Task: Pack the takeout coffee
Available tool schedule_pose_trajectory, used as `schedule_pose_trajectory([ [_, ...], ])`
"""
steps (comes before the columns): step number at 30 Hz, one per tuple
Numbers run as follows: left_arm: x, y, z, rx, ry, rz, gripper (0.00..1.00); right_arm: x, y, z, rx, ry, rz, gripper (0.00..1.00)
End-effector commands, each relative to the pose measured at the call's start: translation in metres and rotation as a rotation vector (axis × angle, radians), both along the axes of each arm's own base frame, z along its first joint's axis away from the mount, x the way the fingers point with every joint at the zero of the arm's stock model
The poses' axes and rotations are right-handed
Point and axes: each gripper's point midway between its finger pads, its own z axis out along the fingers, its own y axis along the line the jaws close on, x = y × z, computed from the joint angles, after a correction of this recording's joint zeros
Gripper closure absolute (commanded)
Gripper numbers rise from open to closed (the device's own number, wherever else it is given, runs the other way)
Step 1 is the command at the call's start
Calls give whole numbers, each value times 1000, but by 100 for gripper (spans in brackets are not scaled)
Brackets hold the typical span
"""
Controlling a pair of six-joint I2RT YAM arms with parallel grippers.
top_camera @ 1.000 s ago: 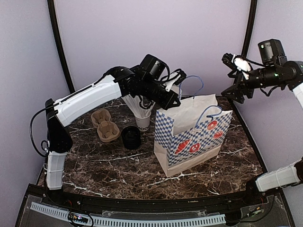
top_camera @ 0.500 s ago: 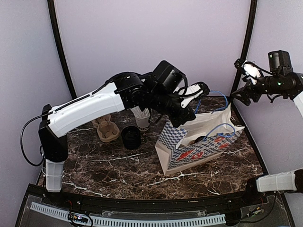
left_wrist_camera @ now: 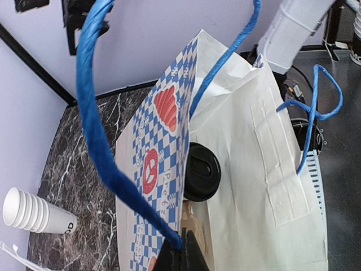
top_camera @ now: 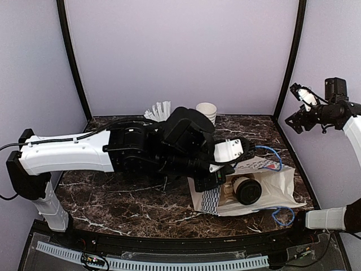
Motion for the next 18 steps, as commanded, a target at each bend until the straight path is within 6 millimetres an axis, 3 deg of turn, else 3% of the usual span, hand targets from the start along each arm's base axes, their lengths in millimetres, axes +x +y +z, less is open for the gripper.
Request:
schedule_pose_trajectory([
  [1, -30, -4, 26, -92, -98, -92, 100, 2, 3, 5, 25, -55, 12, 4],
  [9, -66, -5, -11, -9, -190, -166, 100, -4, 6, -15, 30, -21, 28, 4],
  [18, -61, -8, -6, -11, -248, -113, 100, -7, 12, -13, 52, -19, 56, 4],
])
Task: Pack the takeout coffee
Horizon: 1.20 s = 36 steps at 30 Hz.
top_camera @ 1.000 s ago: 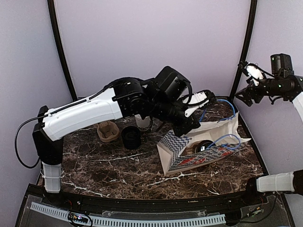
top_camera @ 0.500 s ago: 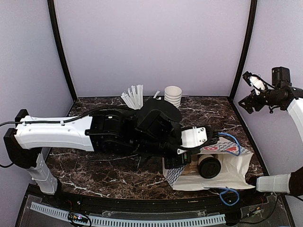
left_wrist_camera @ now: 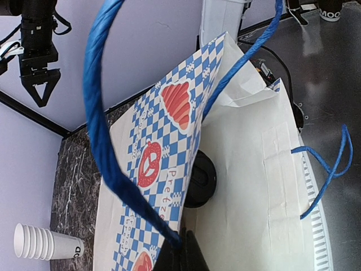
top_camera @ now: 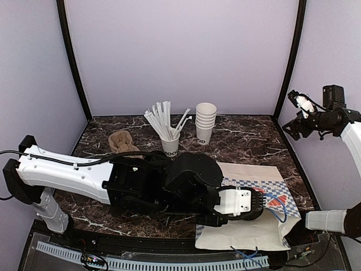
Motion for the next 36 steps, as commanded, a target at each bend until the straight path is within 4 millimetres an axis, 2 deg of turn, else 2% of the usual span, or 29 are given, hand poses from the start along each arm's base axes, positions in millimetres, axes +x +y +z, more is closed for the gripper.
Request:
schedule_pose_trajectory([
  [1, 16, 2, 27, -70, -53, 62, 100, 1, 6, 15, 23, -52, 27, 5],
  [3, 25, 0, 31, -75, -22, 77, 100, 1, 8, 18, 33, -53, 36, 4],
  [6, 41, 3, 23, -53, 86, 106, 100, 0, 11, 21, 45, -50, 48, 5],
  [8, 67, 7, 21, -60, 159, 149, 100, -1, 12, 21, 52, -44, 55, 4],
  [9, 68, 7, 22, -71, 206, 145, 100, -1, 13, 22, 56, -44, 60, 4],
  [10, 84, 10, 23, -81, 229, 170, 100, -1, 14, 22, 61, -40, 65, 4],
  [11, 85, 9, 24, -94, 291, 157, 100, -1, 16, 22, 69, -37, 71, 5],
  [12, 102, 11, 21, -95, 327, 178, 100, -1, 17, 21, 74, -33, 75, 5],
  [13, 102, 9, 25, -104, 394, 155, 100, -2, 18, 21, 80, -31, 80, 5],
  [14, 119, 11, 17, -97, 427, 182, 100, -1, 19, 20, 85, -26, 85, 4],
  [15, 120, 9, 22, -105, 480, 163, 100, -2, 20, 20, 89, -24, 89, 4],
  [16, 135, 8, 19, -108, 505, 182, 100, -1, 20, 19, 94, -20, 92, 5],
  [17, 136, 8, 17, -103, 551, 176, 100, -2, 21, 19, 98, -17, 95, 4],
  [18, 149, 7, 13, -105, 572, 193, 100, -2, 22, 18, 102, -14, 97, 4],
  [19, 152, 7, 12, -108, 603, 194, 99, -2, 22, 17, 105, -11, 98, 4],
  [20, 164, 6, 11, -116, 610, 215, 96, -3, 23, 16, 106, -10, 99, 5],
  [22, 177, 7, 14, -141, 616, 245, 84, -4, 23, 15, 109, -11, 101, 5],
  [23, 185, 7, 18, -161, 599, 270, 75, -5, 23, 14, 109, -11, 101, 4],
  [25, 197, 10, 31, -201, 558, 302, 64, -7, 24, 12, 112, -11, 102, 4],
  [28, 213, 20, 58, -265, 464, 360, 54, -9, 26, 10, 122, -9, 108, 5],
  [31, 221, 38, 91, -331, 370, 406, 40, -9, 28, 11, 143, -12, 105, 4],
  [32, 227, 44, 92, -340, 347, 439, 37, -8, 28, 11, 154, -11, 105, 4],
  [33, 230, 52, 102, -360, 335, 450, 34, -7, 30, 11, 167, -10, 106, 4],
  [36, 234, 59, 99, -358, 365, 446, 31, -4, 37, 8, 218, 8, 134, 4],
])
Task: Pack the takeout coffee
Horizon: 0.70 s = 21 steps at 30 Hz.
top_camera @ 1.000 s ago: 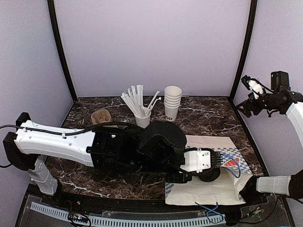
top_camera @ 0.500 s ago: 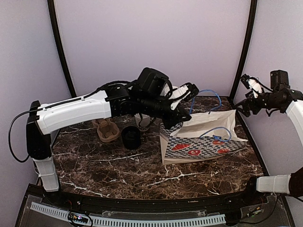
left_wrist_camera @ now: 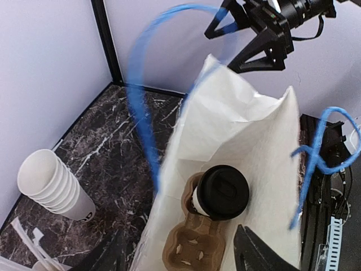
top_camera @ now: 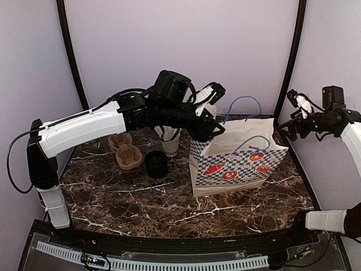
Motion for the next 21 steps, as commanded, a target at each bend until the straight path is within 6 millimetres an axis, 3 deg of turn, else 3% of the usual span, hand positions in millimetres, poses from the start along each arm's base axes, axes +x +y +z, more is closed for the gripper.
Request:
schedule_pose_trajectory([
  [1, 14, 30, 42, -71, -45, 61, 31, 9, 10, 3, 93, -8, 30, 4],
  [5, 16, 21, 22, -41, 7, 31, 31, 22, 7, -3, 118, 20, 1, 4],
  [8, 19, 24, 29, -55, -6, 59, 33, 26, 4, 2, 113, 15, -23, 5],
  [10, 24, 35, 43, -88, -36, 120, 34, 26, 1, 8, 111, 3, -38, 4],
  [12, 33, 65, 69, -137, -92, 262, 37, 25, 0, 14, 110, -6, -52, 5],
  [13, 45, 80, 63, -115, -116, 355, 39, 25, -3, 15, 103, -7, -69, 5],
  [14, 46, 92, 70, -146, -98, 408, 45, 24, -5, 18, 95, -10, -86, 5],
  [17, 65, 127, 44, -113, -7, 531, 60, 21, -12, 18, 77, -19, -129, 5],
  [18, 74, 140, 33, -114, 40, 571, 61, 20, -13, 15, 77, -20, -136, 5],
  [21, 86, 151, 3, -113, 183, 586, 61, 19, -13, 8, 88, -8, -139, 5],
])
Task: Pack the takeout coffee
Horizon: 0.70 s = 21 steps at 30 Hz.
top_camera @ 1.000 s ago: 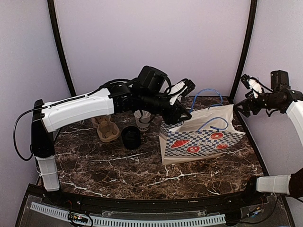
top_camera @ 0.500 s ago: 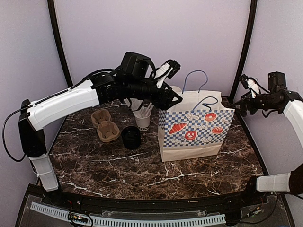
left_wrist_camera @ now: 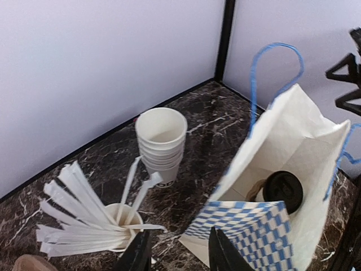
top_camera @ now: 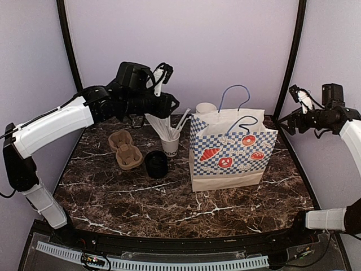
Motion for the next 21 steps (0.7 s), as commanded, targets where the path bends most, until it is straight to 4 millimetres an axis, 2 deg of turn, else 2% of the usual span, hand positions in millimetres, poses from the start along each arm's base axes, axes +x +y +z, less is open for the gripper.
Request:
schedule_pose_trajectory([
  [1, 27, 38, -32, -64, 175, 133, 60, 1, -5, 1, 10, -21, -40, 5],
  [4, 38, 43, -52, -50, 217, 162, 59, 0, -5, -2, 20, -15, -41, 5],
  [6, 44, 46, -62, -47, 237, 171, 62, 0, -5, -1, 19, -19, -42, 5],
  [16, 52, 41, -92, -62, 304, 148, 63, -5, -5, -9, 12, -7, -38, 5],
  [18, 54, 40, -96, -60, 313, 150, 66, -5, -4, -10, 14, -5, -35, 5],
  [21, 55, 40, -101, -54, 329, 155, 79, -4, -4, -11, 15, -2, -34, 5],
])
